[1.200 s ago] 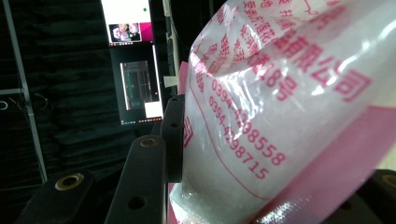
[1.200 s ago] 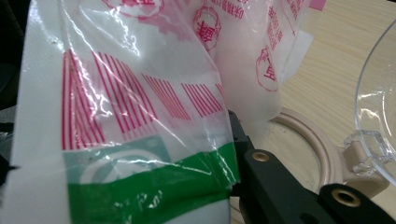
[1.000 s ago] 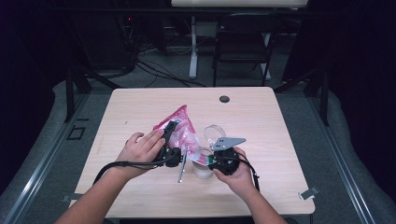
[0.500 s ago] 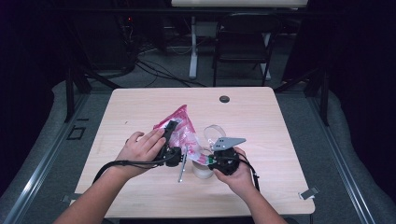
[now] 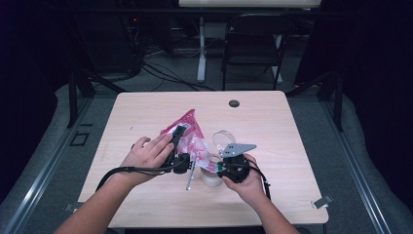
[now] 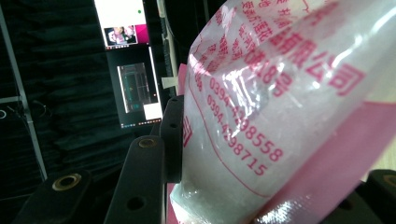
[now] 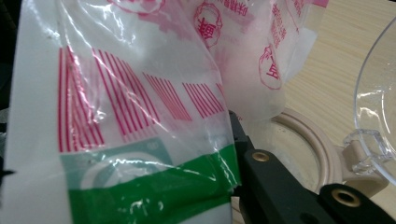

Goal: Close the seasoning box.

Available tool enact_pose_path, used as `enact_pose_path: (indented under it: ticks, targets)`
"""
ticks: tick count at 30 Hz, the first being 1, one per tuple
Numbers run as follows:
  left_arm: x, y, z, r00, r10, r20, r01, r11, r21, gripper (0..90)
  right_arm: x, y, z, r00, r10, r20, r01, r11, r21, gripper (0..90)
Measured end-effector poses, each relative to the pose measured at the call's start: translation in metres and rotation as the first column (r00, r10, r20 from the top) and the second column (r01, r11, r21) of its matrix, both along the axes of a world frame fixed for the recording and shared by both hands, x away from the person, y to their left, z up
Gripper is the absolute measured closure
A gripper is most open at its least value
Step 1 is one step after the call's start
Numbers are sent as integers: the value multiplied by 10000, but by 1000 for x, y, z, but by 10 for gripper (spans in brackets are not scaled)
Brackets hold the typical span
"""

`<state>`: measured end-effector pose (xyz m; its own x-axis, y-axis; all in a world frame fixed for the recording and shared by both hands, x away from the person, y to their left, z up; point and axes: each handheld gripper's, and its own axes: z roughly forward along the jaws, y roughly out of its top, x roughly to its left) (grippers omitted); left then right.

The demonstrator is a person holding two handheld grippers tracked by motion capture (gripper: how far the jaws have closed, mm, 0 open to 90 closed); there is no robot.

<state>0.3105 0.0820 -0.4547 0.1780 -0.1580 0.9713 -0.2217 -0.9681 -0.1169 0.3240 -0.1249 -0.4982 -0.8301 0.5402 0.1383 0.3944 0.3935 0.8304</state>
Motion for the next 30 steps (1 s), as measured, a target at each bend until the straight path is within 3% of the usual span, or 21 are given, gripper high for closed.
enact_pose_path:
  ticks: [30]
  targets:
    - [1, -2, 3, 9996, 5, -272, 3, 9995, 314, 655, 0, 0, -1, 10000, -50, -19, 50, 10000, -5, 900]
